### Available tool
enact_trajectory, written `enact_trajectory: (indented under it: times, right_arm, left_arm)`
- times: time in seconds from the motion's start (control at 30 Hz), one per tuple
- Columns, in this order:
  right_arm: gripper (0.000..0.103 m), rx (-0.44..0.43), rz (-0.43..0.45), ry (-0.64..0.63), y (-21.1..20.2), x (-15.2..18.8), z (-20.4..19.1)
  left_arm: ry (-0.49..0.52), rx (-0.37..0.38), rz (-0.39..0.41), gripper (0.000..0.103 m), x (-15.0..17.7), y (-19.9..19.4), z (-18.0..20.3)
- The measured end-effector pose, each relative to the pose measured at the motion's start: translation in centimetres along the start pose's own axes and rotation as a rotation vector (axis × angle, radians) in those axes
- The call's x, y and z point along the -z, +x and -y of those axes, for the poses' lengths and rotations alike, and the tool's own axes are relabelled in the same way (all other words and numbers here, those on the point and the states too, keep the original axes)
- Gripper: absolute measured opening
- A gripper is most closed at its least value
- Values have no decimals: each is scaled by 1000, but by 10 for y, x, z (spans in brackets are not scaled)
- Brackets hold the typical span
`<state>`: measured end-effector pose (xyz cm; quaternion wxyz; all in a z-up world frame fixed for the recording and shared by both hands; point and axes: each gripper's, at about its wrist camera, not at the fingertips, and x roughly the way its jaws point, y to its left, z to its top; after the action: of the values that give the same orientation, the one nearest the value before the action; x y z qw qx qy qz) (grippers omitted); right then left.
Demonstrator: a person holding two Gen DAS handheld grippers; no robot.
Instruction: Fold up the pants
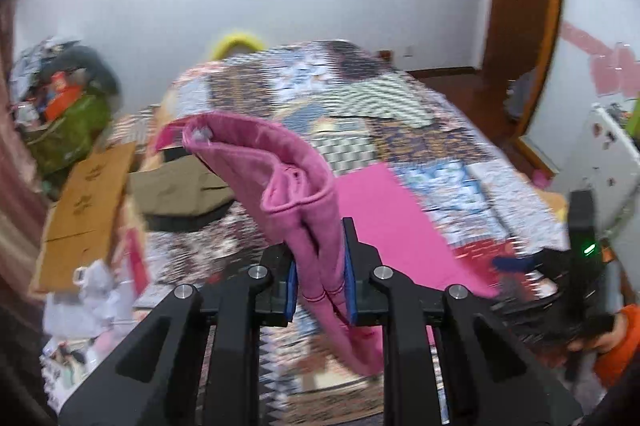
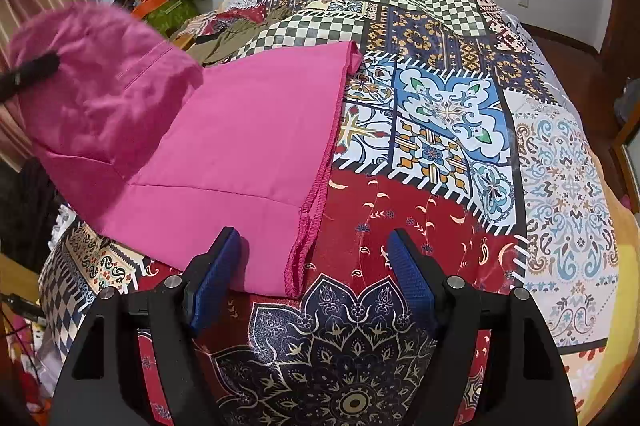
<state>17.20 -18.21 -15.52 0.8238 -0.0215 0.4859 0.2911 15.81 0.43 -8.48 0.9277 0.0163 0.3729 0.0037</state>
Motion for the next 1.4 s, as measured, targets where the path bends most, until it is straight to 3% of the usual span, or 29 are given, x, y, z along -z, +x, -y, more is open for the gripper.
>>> enact_trajectory:
  times: [0.2, 0.4, 0.57, 0.63, 0.7, 0.77, 0.9, 1.03, 1.2, 1.4]
  right_arm:
    - [73, -11, 6, 8, 0, 0, 1]
    - [73, -21, 6, 6, 0, 0, 2]
    - [73, -24, 6, 6, 0, 0, 2]
    - [73, -24, 6, 7, 0, 0, 2]
    - [73, -23, 7, 8, 1, 0, 2]
    - [73, -23, 8, 12, 1, 0, 3]
    - [73, -17, 8, 11, 0, 0, 3]
    - [73, -16, 6, 21, -2, 0, 5]
    - [73, 4, 31, 26, -13, 0, 9]
    - [73, 45, 41, 49, -20, -3, 20]
  left_arm:
    - [-82, 294, -154, 17, -13, 40, 19]
    - [-125, 356, -242, 17, -8, 69, 27]
    - [-97, 342, -230, 18, -6, 64, 34]
    - [-85, 342, -232, 30, -7, 59, 34]
    - [-73, 353, -214, 58, -9, 55, 32]
    - [-63, 323, -168, 67, -12, 49, 27]
    - [-42, 218, -133, 70, -22, 55, 12]
    - [-40, 123, -162, 70, -35, 83, -15]
    - [-38, 35, -243, 71, -51, 130, -47]
    - [-12, 0, -370, 77, -48, 190, -54]
